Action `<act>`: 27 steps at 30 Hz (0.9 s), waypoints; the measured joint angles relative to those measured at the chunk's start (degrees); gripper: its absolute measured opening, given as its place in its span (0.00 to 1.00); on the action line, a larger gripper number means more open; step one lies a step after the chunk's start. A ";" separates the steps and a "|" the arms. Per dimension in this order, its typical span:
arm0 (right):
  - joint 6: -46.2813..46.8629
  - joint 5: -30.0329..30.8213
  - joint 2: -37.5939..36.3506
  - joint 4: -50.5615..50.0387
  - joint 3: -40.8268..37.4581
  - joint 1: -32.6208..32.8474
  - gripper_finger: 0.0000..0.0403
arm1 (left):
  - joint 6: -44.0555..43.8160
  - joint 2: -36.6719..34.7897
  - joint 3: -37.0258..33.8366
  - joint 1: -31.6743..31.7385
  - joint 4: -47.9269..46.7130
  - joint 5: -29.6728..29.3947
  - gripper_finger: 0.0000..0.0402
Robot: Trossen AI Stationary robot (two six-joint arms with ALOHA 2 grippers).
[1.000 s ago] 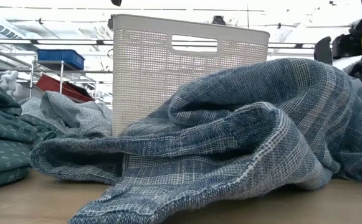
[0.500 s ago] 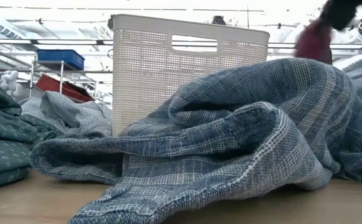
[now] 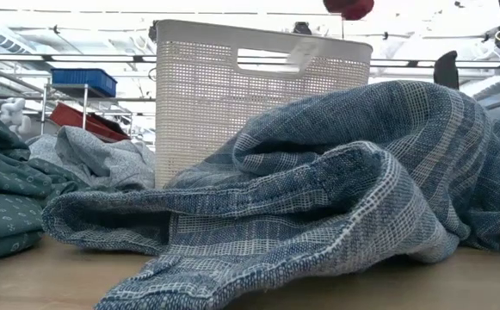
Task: Sort clothes
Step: Put the red sock into the white laundry bin
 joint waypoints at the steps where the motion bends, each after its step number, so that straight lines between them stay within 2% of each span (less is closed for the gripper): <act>1: -0.02 -0.11 0.91 0.45 0.00 0.01 0.00 | 0.34 0.81 0.01 -0.01 1.39 0.14 0.29; 6: 0.09 -0.14 5.13 1.24 0.00 -0.04 0.00 | 0.95 4.91 1.63 -0.15 2.30 0.70 0.29; 11: -0.79 -0.05 8.18 4.14 0.00 -0.01 0.00 | 0.81 8.47 4.14 -0.16 2.26 6.24 0.29; 14: -1.01 -0.03 8.90 4.50 0.00 -0.01 0.00 | 0.43 9.66 6.12 -0.17 0.71 7.29 0.30; 19: -1.01 -0.05 9.07 5.70 0.00 -0.01 0.00 | -1.22 9.92 7.52 -0.17 -3.82 6.83 0.40; 27: -1.25 0.01 9.07 8.71 0.00 -0.01 0.00 | -1.03 9.93 7.52 -0.17 -3.88 3.65 0.58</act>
